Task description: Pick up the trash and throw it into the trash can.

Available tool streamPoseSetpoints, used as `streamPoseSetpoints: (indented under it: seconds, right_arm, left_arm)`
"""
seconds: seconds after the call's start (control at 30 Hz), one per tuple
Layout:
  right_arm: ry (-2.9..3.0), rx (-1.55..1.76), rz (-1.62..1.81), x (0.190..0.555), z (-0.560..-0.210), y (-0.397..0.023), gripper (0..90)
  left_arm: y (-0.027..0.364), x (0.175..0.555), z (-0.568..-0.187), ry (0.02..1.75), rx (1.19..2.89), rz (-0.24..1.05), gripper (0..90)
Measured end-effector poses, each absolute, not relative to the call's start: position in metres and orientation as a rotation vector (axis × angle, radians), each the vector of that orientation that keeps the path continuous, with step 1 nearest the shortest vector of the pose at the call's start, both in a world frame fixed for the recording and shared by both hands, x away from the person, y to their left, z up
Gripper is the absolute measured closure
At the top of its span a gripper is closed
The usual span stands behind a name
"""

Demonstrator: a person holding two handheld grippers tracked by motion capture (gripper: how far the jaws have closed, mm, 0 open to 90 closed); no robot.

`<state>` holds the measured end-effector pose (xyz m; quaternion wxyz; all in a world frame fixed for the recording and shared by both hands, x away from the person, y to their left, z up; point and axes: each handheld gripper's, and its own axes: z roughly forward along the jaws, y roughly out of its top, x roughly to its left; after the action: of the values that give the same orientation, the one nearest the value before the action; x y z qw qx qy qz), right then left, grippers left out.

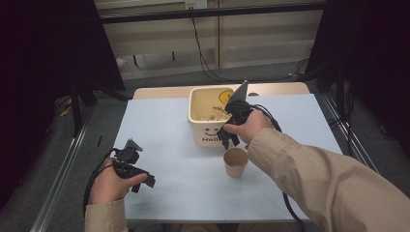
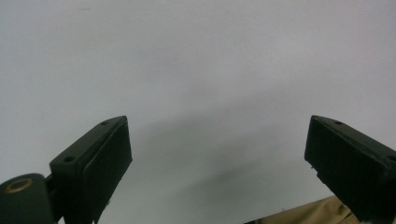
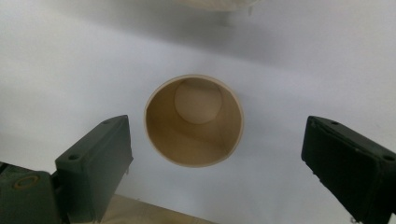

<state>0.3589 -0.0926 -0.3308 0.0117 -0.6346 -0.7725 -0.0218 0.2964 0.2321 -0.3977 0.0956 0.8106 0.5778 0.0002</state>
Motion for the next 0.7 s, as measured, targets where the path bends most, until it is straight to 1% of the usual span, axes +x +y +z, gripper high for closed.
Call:
streamPoseSetpoints:
  seconds: [0.07, 0.13, 0.2, 0.43, 0.7]
  right_arm:
    - [-2.410, -1.972, -0.061, 0.358, -0.338, -0.091, 8.7]
    - [-2.410, -1.963, -0.060, 0.357, -0.345, -0.089, 8.7]
    - [-2.409, -1.965, -0.058, 0.356, -0.350, -0.087, 8.7]
    - [-2.429, -1.954, -0.058, 0.352, -0.363, -0.079, 9.2]
    - [-2.427, -1.975, -0.059, 0.349, -0.375, -0.082, 9.3]
  left_arm:
    - [0.231, 0.296, -0.399, 1.719, 2.383, 0.001, 7.2]
    - [0.232, 0.297, -0.398, 1.700, 2.405, 0.017, 7.2]
    - [0.230, 0.297, -0.398, 1.708, 2.403, 0.000, 7.2]
    - [0.232, 0.297, -0.397, 1.703, 2.410, 0.007, 7.2]
    - [0.230, 0.297, -0.397, 1.712, 2.393, 0.007, 7.2]
